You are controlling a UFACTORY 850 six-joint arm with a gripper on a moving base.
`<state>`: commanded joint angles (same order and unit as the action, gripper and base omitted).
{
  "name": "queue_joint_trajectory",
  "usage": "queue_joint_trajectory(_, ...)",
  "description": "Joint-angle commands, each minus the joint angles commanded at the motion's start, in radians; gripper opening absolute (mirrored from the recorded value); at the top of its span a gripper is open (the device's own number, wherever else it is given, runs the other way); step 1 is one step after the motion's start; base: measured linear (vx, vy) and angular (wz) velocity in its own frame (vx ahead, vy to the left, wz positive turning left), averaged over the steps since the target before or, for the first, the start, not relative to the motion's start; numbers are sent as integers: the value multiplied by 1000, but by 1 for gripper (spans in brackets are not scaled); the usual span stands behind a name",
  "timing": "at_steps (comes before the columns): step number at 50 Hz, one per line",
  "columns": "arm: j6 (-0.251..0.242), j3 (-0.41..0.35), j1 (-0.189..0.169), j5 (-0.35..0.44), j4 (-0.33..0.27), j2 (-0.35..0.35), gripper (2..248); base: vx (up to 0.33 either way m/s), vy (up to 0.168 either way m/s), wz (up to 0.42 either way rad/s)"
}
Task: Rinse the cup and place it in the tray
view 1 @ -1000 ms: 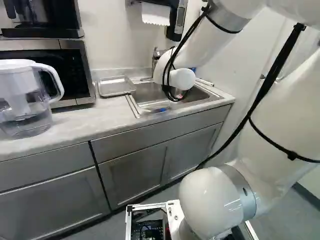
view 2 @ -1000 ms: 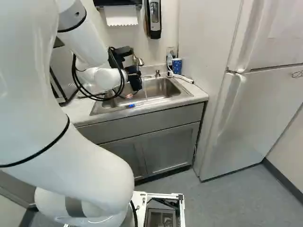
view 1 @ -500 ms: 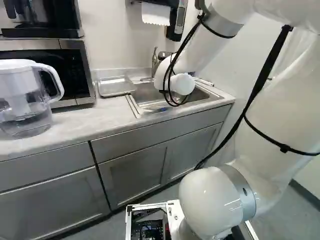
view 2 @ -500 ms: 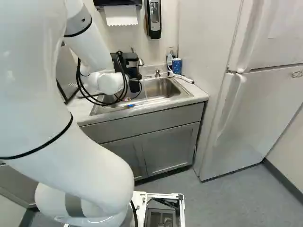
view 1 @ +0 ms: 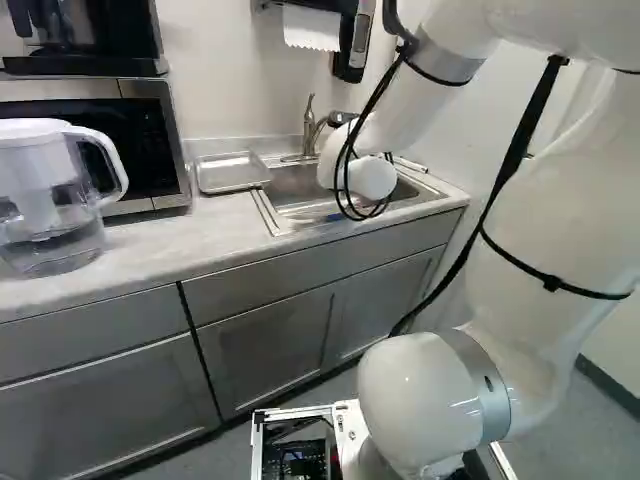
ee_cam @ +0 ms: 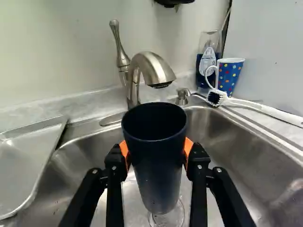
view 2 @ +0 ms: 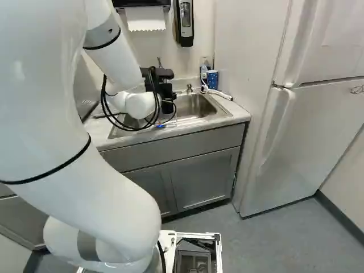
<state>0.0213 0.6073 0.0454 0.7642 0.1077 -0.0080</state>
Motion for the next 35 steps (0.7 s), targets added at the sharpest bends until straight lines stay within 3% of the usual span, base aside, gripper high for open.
queue_joint_trajectory(17,0,48,-38,19,0,-47,125,0,0,0)
queue_joint_trajectory(35,0,110,-39,20,0,-106,125,0,0,0)
